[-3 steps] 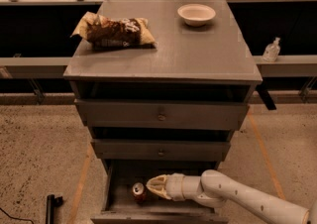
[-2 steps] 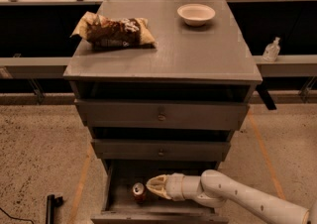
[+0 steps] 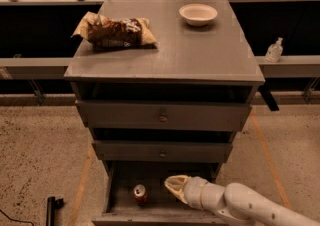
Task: Place coke can into bottom drawer
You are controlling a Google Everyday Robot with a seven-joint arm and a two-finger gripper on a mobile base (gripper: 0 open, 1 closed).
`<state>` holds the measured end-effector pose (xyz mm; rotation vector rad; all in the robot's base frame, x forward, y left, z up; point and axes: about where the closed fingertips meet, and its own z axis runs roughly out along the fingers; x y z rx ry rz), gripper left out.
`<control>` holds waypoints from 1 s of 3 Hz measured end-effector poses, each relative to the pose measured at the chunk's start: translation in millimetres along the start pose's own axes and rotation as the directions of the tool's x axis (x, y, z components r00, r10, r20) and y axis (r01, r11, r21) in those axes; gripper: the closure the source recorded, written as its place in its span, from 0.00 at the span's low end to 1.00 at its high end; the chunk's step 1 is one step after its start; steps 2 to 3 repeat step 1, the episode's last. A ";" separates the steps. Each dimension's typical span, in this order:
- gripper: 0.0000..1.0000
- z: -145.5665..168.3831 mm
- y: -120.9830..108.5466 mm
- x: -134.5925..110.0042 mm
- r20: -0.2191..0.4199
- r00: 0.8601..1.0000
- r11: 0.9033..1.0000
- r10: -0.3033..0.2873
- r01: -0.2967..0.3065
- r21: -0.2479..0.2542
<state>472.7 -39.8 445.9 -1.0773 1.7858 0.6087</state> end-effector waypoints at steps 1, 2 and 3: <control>0.74 -28.9 -1.9 3.3 -0.057 0.998 0.997 -0.025 0.029 0.069; 0.74 -28.9 -1.9 3.3 -0.057 0.998 0.997 -0.025 0.029 0.069; 0.74 -28.9 -1.9 3.3 -0.057 0.998 0.997 -0.025 0.029 0.069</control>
Offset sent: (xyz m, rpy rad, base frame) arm 0.0000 0.0000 0.0000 0.0000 0.0000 0.0000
